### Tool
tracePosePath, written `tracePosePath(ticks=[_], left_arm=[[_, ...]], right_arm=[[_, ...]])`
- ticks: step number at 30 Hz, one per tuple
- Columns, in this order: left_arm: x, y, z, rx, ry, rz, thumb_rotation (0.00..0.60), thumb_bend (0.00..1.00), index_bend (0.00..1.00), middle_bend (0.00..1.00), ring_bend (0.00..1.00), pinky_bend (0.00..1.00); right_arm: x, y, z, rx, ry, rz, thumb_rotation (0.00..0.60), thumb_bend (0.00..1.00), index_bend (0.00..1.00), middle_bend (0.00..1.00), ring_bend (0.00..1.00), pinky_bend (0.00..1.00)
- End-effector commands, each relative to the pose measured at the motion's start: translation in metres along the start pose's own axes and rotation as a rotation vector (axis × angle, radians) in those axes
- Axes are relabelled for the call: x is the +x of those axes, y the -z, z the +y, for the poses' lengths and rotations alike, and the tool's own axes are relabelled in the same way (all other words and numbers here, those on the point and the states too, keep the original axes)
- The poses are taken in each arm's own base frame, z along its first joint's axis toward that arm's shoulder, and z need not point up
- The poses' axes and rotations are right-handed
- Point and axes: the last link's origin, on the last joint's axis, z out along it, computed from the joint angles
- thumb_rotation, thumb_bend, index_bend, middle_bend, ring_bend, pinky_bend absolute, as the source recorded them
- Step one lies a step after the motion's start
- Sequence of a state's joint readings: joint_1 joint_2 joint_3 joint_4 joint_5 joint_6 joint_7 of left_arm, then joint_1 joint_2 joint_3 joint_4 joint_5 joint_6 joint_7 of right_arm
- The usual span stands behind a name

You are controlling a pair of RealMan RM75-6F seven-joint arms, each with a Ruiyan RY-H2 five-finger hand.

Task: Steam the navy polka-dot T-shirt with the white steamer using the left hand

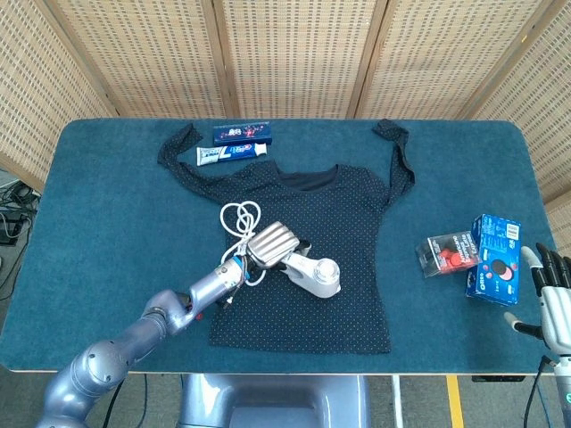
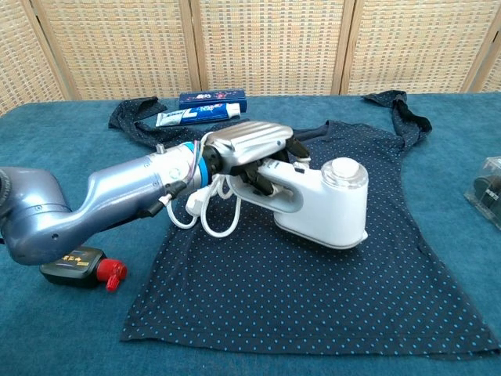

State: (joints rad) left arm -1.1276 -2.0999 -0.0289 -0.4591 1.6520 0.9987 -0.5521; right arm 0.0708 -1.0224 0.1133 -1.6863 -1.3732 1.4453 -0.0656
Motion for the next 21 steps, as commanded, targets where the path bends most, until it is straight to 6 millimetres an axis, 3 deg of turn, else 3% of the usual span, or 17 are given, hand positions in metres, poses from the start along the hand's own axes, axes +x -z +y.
tracePosePath(ticks=[1,10,21], left_arm=[[-0.009,-0.001,0.007,-0.023,-0.019,-0.019,0.6,0.73,1.0,0.9,0.82,0.97],[-0.022,0.005,0.011,-0.045,-0.036,-0.029,0.6,0.73,1.0,0.9,0.82,0.97],[-0.023,0.009,0.006,-0.046,-0.058,-0.035,0.6,0.73,1.0,0.9,0.82,0.97]], right_arm=[[0.0,0.0,0.0,0.0,-0.001,0.001,0.6,0.0,0.0,0.0,0.0,0.0],[0.002,0.001,0.001,0.0,-0.008,0.005,0.6,0.0,0.0,0.0,0.0,0.0],[0.004,0.002,0.0,0.004,-0.011,0.01,0.6,0.0,0.0,0.0,0.0,0.0]])
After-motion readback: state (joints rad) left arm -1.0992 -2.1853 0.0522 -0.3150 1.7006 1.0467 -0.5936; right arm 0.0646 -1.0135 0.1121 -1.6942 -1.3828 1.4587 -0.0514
